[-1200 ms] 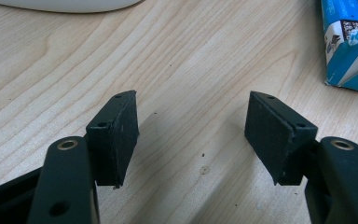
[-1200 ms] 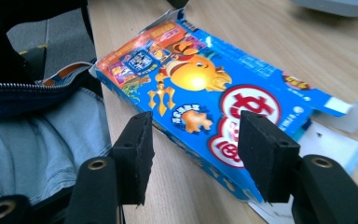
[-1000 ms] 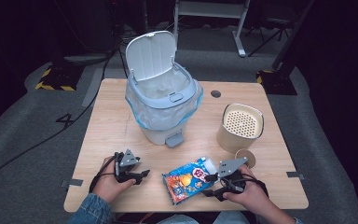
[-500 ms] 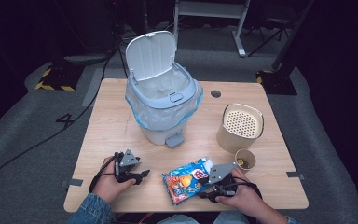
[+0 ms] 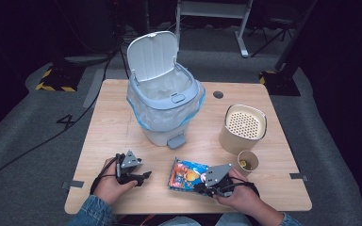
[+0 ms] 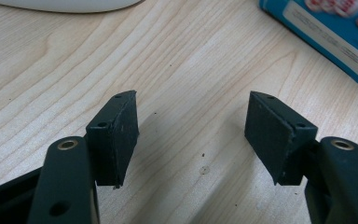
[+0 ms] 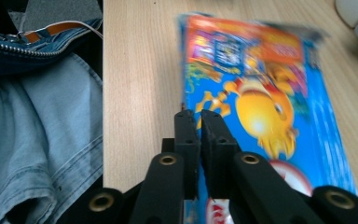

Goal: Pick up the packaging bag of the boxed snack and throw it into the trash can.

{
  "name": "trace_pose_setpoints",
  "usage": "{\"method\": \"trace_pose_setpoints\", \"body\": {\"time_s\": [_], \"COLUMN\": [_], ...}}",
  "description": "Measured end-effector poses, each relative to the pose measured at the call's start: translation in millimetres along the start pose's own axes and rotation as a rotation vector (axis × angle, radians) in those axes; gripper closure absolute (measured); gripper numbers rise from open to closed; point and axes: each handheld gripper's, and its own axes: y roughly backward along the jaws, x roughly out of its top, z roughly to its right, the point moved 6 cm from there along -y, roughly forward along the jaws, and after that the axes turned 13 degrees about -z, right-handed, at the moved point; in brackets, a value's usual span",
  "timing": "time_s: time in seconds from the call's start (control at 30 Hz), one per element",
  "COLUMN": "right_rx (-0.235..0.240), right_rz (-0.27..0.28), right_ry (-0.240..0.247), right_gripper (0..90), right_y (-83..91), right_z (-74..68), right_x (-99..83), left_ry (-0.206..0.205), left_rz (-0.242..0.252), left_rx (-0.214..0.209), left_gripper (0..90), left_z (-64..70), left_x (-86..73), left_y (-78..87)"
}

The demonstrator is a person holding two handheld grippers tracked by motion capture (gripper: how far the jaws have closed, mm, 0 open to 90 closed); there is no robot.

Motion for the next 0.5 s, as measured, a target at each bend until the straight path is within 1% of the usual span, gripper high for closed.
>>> {"method": "trace_pose_setpoints", "body": {"time_s": [0.1,0.17,0.23,0.27,0.3,0.33,0.4,0.43,0.5], "right_rx": [-0.019,-0.043,-0.053,-0.053,-0.058,-0.067,-0.069,-0.062,-0.059], "right_rz": [0.024,0.050,0.078,0.078,0.093,0.125,0.136,0.169,0.199], "right_ry": [0.000,0.000,-0.013,-0.013,-0.022,-0.034,-0.040,-0.061,-0.076], "right_gripper": [88.3,89.3,90.0,90.0,90.0,90.0,90.0,90.0,90.0], "right_y": [6.2,13.7,22.2,22.2,26.5,35.5,38.2,45.8,51.8], "right_z": [3.1,6.5,9.8,9.8,11.4,15.8,17.3,21.5,25.4], "right_x": [3.6,6.3,8.4,8.4,9.1,10.0,10.0,10.1,10.0], "left_ry": [0.000,0.000,0.000,0.000,0.000,0.000,-0.001,0.000,0.000], "left_rz": [0.000,0.000,0.000,0.000,0.000,0.000,0.000,0.000,0.000], "left_rx": [0.000,0.000,0.000,0.000,0.000,0.000,0.000,0.001,0.001], "left_gripper": [35.3,35.3,35.3,35.3,35.3,35.3,35.3,35.3,35.3], "left_z": [0.0,0.0,0.0,0.0,0.0,0.0,0.0,0.0,0.0], "left_x": [0.0,0.0,0.0,0.0,0.0,0.0,0.0,0.0,0.0], "left_y": [0.0,0.0,0.0,0.0,0.0,0.0,0.0,0.0,0.0]}}
